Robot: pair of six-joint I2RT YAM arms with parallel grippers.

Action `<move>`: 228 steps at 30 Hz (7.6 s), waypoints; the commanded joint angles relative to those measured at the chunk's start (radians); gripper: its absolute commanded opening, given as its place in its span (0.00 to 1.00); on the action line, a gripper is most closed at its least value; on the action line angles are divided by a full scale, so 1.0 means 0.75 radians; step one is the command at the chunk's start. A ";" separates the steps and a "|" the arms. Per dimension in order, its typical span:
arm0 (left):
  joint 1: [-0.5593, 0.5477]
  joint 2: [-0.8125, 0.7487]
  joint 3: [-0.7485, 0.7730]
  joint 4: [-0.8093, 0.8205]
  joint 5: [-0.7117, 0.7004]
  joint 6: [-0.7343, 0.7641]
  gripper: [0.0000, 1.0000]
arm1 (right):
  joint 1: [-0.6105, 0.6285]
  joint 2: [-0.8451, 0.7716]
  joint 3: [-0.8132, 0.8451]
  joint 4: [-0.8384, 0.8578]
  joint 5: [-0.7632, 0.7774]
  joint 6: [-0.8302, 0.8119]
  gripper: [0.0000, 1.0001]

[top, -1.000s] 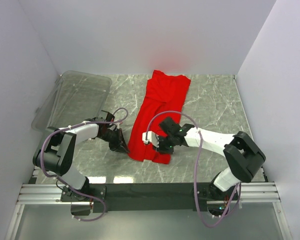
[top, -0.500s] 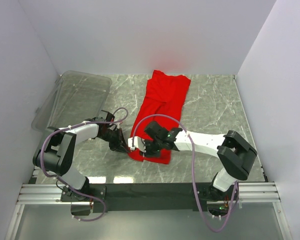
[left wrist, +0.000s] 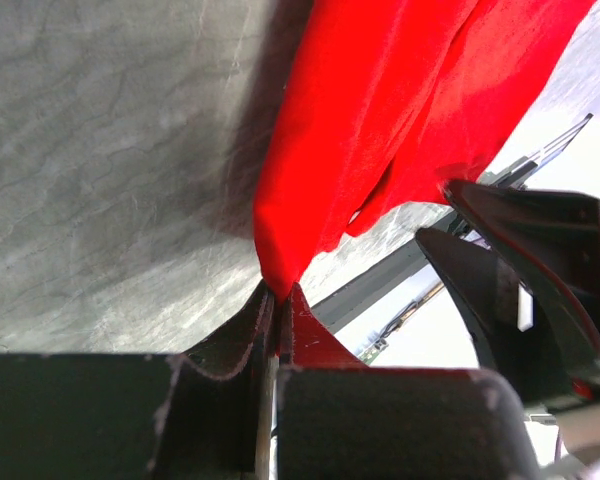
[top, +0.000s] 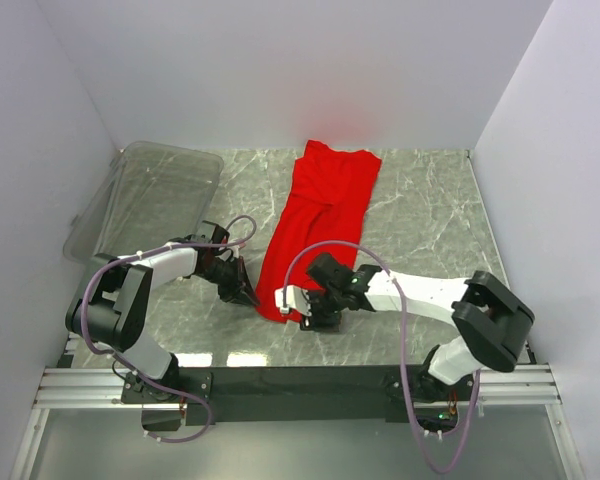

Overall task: Fold and stack the t-shirts
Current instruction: Fold the tshirt

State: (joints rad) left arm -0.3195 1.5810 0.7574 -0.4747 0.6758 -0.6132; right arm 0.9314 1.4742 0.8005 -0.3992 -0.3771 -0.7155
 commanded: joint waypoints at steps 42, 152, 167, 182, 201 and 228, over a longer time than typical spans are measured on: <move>0.019 -0.042 0.266 0.120 0.210 -0.133 0.01 | -0.344 -0.016 0.338 -0.329 -0.289 -0.067 0.00; 0.054 1.089 1.653 0.144 0.052 -0.436 0.01 | -0.939 1.037 1.606 -0.697 -0.250 -0.052 0.00; 0.054 1.097 1.655 0.169 0.019 -0.467 0.01 | -0.941 1.074 1.657 -0.595 -0.142 0.029 0.18; 0.099 0.756 1.547 0.283 -0.140 -0.318 0.61 | -1.078 0.778 1.533 -0.558 -0.302 0.075 0.33; 0.101 0.256 0.573 0.232 -0.236 0.032 0.66 | -0.743 0.204 0.397 -0.184 -0.035 -0.539 0.53; -0.001 0.565 0.810 0.093 -0.351 -0.078 0.55 | -0.692 0.317 0.387 -0.077 0.030 -0.431 0.56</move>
State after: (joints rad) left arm -0.3141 1.9881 1.3315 -0.3862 0.4316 -0.6544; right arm 0.4206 1.7252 1.0874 -0.4706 -0.3325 -1.0554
